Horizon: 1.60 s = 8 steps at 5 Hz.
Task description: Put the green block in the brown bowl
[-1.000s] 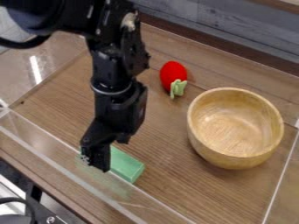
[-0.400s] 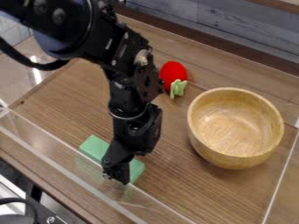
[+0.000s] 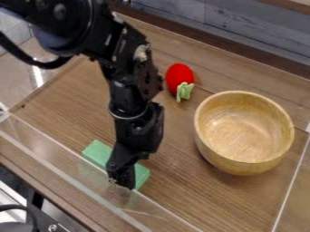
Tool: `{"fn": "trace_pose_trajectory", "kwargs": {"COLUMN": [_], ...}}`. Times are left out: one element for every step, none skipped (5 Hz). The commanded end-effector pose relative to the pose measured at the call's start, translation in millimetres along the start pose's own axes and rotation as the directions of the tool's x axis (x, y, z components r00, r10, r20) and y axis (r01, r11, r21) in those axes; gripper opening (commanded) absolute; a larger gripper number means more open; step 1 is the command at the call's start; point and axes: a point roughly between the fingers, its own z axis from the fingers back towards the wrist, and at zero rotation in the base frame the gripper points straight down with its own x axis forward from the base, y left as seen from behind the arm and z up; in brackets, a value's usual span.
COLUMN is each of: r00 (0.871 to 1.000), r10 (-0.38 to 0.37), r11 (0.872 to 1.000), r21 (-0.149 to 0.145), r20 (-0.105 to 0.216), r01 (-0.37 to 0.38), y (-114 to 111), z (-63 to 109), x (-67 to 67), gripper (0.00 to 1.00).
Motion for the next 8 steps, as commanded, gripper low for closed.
{"fn": "trace_pose_trajectory", "kwargs": {"r00": [1.000,0.999,0.998,0.999,0.999,1.000,0.998,0.994], "r10": [0.010,0.039,0.055,0.047,0.048,0.007,-0.056,-0.097], "r11": [1.000,0.999,0.998,0.998,0.997,0.997,0.996,0.995], "r21": [-0.001,-0.020,-0.038,-0.051,-0.059,-0.070,-0.073,-0.035], "r20": [0.021,0.021,0.014,0.002,-0.007,-0.016,-0.022,-0.050], "r01": [-0.010,-0.039,-0.054,-0.046,-0.049,-0.008,0.055,0.095], "y": [7,11,15,12,11,12,10,7], "z": [10.9,12.3,14.7,17.9,19.2,9.4,14.6,43.1], "x": [12.7,-3.8,-17.0,-8.9,-1.8,-5.1,-8.0,-5.1], "gripper": [1.00,1.00,1.00,1.00,1.00,1.00,0.00,0.00]}}
